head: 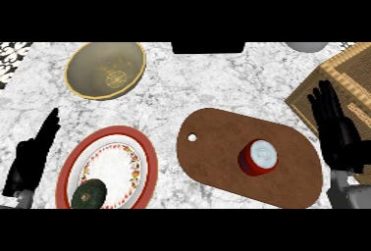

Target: Pick the can from the cutting board and place it in the basket

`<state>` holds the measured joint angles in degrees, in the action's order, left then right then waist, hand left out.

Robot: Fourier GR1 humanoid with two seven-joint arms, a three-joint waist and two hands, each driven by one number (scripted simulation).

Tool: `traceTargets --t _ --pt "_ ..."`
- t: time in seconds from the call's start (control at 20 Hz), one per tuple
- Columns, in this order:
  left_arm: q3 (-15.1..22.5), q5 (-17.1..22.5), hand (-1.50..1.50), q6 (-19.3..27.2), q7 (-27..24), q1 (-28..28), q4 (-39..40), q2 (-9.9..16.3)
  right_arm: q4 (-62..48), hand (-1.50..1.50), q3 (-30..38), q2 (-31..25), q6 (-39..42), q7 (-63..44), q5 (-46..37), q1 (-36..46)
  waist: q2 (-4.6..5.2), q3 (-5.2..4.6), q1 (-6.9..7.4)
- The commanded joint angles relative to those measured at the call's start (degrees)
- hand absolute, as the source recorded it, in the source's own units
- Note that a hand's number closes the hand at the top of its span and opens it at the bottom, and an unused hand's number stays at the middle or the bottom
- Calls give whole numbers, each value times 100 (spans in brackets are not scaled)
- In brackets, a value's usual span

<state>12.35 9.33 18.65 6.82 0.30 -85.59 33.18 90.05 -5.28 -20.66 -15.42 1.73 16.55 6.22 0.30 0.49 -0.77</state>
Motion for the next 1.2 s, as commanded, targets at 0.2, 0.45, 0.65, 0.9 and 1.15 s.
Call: traceTargets --t 0.2,0.45,0.65,0.9,1.15 --pt "-286 534 0 -343 204 -836 -35 -255 -184 150 397 -248 2159 529 1404 1684 47 -21 281" --pt "-202 845 0 -580 180 -810 95 -544 738 -150 -1204 -1033 3226 1702 -690 1839 -9 -61 258" --pt "-491 1020 0 -837 323 -905 249 -407 877 -150 -2138 249 1911 2032 -1912 1383 -33 -49 118" --pt "-530 802 0 -764 219 -1032 518 -630 2188 -150 -2209 206 1789 -751 -2022 1842 -57 -56 36" --pt "-569 877 0 -939 123 -1039 729 -572 2226 -150 -1851 -906 2803 -2592 -1961 2934 -91 -89 2"
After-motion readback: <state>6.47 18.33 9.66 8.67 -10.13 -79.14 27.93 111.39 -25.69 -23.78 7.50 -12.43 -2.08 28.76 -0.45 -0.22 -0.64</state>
